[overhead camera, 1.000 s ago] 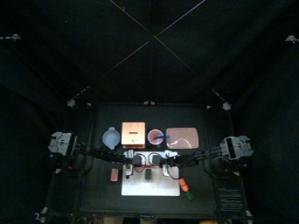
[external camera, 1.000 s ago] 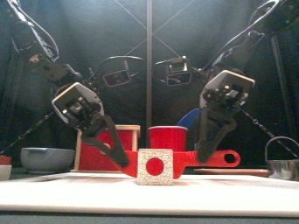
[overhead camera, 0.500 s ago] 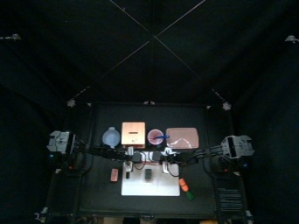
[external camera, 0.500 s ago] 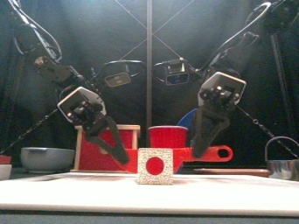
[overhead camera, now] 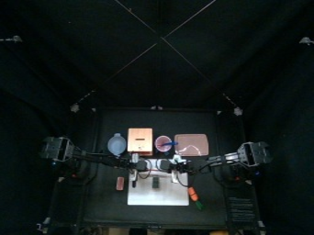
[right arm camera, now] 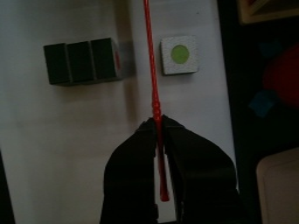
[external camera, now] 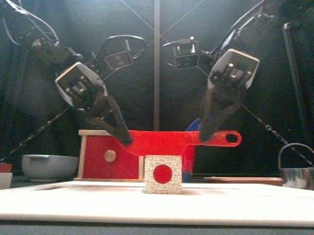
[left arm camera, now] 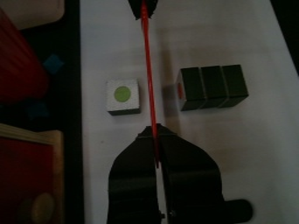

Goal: Cut the sushi into 4 pieces with the knife
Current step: Cut the sushi into 4 pieces

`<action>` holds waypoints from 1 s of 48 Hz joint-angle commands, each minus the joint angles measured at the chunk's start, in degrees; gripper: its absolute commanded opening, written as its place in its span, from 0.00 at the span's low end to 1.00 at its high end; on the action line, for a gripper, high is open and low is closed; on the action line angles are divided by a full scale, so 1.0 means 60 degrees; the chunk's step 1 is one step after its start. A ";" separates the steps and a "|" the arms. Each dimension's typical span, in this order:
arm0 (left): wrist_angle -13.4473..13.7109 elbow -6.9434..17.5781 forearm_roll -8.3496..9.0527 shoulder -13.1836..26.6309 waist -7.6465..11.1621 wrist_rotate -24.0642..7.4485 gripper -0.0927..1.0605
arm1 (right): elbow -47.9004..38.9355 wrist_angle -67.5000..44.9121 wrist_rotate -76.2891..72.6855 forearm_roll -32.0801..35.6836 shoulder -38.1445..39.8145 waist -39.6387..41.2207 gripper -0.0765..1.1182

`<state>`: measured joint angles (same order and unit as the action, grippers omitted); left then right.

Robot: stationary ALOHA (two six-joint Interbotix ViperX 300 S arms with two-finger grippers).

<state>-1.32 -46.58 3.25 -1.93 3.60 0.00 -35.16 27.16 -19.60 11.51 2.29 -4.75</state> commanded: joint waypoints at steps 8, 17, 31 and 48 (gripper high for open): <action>0.0396 0.0176 -0.0176 -0.0190 0.0688 0.0000 0.25 | 0.0381 0.0806 -0.0220 0.0059 0.0293 -0.0483 0.21; 0.0718 0.0337 -0.0322 -0.0161 0.0923 0.0015 0.25 | 0.0425 0.0835 -0.0293 0.0044 0.0190 -0.0703 0.21; 0.0747 0.0293 -0.1011 0.0088 0.1245 0.0015 0.25 | 0.0425 0.0835 -0.0278 -0.0044 -0.0059 -0.0879 0.21; 0.0732 0.0264 -0.1157 0.0454 0.1333 0.0015 0.25 | 0.0469 0.0806 -0.0278 -0.0059 -0.0483 -0.0894 0.21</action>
<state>2.29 -44.38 -3.60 0.62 10.20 0.18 -32.17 31.11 -21.27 11.25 -0.70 -10.11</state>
